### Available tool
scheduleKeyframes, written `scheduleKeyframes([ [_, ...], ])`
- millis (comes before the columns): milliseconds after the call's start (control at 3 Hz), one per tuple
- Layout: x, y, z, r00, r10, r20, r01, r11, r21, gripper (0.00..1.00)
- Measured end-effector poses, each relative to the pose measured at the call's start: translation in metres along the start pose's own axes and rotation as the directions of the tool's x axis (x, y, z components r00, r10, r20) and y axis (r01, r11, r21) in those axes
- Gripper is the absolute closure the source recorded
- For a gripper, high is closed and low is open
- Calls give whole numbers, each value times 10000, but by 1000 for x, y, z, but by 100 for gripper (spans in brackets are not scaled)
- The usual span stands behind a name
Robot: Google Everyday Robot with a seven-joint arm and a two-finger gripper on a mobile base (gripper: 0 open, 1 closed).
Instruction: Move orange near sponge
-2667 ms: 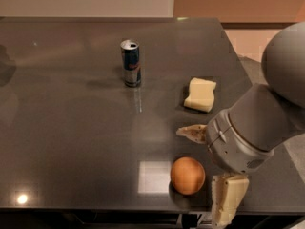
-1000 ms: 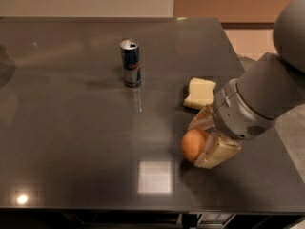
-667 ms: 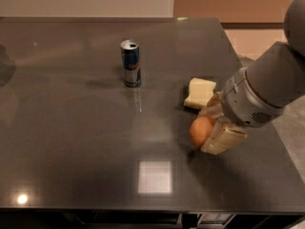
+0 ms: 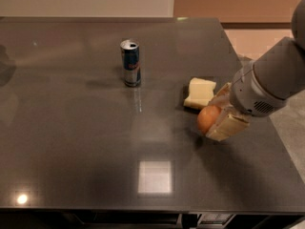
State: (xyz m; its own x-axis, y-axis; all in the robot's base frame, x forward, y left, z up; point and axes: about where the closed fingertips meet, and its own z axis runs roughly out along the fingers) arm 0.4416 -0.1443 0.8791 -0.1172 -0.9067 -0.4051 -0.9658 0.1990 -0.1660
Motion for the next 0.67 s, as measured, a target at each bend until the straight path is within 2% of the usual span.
scheduleKeyframes([
  [333, 8, -12, 3, 9991, 412, 14, -412, 9990, 157, 83],
  [667, 14, -18, 9, 9981, 622, 25, -623, 9979, 166, 59],
])
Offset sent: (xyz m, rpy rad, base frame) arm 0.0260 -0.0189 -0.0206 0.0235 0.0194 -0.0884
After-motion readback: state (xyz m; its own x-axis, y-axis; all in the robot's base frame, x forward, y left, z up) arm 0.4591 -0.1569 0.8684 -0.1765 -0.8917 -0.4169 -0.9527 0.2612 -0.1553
